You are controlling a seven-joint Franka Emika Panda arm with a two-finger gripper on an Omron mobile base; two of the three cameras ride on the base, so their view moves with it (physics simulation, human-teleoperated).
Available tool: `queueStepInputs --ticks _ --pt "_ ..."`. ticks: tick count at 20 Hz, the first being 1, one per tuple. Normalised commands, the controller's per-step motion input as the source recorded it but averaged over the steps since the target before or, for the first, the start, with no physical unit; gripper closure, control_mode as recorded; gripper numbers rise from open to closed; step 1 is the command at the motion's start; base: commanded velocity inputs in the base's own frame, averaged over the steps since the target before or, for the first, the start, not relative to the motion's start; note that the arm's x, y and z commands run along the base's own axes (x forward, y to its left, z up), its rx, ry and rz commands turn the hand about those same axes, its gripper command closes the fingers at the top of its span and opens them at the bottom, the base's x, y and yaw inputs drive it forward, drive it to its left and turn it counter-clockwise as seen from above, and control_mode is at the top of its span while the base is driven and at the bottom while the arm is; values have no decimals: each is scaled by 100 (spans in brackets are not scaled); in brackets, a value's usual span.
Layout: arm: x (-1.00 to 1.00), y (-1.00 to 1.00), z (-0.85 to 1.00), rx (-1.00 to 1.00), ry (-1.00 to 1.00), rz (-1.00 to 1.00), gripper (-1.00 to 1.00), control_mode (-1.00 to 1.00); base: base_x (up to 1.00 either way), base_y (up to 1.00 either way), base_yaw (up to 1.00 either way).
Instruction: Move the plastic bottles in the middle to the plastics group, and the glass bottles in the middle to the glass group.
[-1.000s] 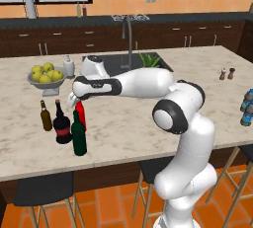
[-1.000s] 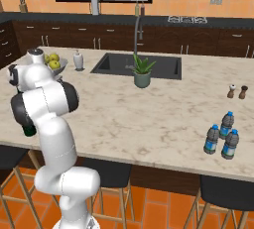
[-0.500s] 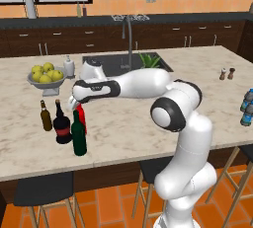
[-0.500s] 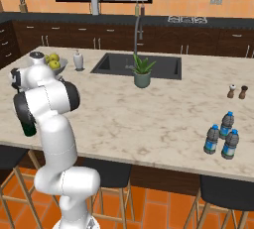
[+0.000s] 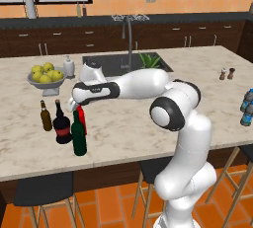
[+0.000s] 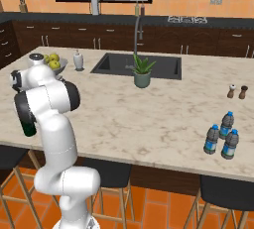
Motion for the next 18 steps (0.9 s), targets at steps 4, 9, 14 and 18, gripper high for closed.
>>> queueStepInputs --ticks 4,9,14,18 --pt "0 1 0 0 0 0 -100 -100 0 0 0" --pt "0 0 0 0 0 0 -100 -100 0 0 0" --pt "-7 -14 10 0 -7 -1 -100 -100 0 0 0" --pt "-28 -62 39 0 -10 -6 -100 -100 0 0 0"
